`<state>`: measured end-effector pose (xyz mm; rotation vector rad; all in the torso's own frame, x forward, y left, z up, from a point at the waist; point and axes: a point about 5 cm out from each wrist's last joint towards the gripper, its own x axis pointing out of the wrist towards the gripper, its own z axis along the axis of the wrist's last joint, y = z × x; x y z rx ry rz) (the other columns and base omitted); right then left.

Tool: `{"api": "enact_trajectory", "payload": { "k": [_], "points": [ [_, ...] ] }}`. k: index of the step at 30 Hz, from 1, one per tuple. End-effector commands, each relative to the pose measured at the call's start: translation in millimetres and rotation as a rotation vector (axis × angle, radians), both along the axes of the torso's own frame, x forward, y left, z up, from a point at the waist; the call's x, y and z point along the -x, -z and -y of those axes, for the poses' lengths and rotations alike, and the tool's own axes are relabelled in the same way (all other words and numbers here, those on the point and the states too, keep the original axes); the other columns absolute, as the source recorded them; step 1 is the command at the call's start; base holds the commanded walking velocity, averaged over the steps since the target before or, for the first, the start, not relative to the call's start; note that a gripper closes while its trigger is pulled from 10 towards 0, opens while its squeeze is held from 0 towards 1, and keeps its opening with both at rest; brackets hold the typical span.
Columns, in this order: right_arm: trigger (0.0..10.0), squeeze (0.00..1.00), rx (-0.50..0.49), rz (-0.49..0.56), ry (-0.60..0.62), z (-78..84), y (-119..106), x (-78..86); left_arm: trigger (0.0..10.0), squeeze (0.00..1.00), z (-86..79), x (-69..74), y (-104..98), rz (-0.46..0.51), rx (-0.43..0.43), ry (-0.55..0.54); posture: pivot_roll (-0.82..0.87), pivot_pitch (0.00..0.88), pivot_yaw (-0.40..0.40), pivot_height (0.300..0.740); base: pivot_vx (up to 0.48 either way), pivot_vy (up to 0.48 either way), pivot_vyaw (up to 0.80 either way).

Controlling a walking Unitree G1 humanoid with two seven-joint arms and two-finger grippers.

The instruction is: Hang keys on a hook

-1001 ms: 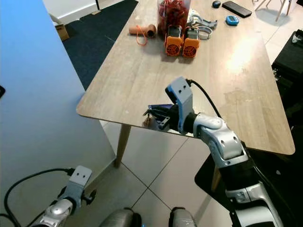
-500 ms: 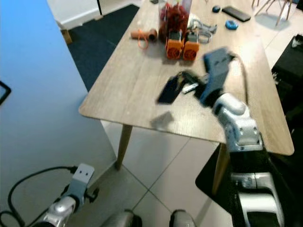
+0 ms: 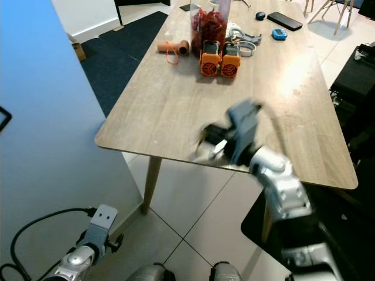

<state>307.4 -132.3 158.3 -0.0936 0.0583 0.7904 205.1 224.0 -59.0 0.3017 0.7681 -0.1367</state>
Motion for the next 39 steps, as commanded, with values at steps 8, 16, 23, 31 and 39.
{"api": "enact_trajectory", "payload": {
  "k": [8, 16, 23, 31, 39],
  "points": [
    [10.0, 0.0, -0.023, 0.093, 0.282, 36.2, -15.6, -23.6, 10.0, 0.23, 4.4, 3.3, 2.9, -0.014, 0.013, 0.007, 0.04, 0.102, -0.005, 0.74, 0.0, 0.0, 0.0],
    [10.0, 0.0, -0.144, 0.221, 0.613, 89.4, -56.3, -49.3, 10.0, 0.22, 5.0, -2.3, -0.3, 0.002, 0.014, 0.01, 0.05, 0.107, -0.004, 0.74, 0.0, 0.0, 0.0],
    [10.0, 0.0, -0.186, 0.302, 0.74, 115.1, -66.8, -52.4, 10.0, 0.22, 3.0, -1.5, -0.8, 0.011, 0.013, 0.003, 0.05, 0.113, -0.007, 0.74, 0.0, 0.0, 0.0],
    [10.0, 0.0, -0.142, 0.296, 0.755, 113.8, -52.5, -60.5, 10.0, 0.23, 3.0, -3.0, -1.9, 0.017, 0.006, 0.008, 0.06, 0.117, 0.002, 0.74, 0.0, 0.0, 0.0],
    [10.0, 0.0, -0.161, 0.272, 0.768, 114.6, -56.2, -72.3, 10.0, 0.22, 2.4, -6.1, -3.9, 0.025, 0.0, 0.011, 0.06, 0.116, 0.001, 0.74, 0.0, 0.0, 0.0]
  ]
}}
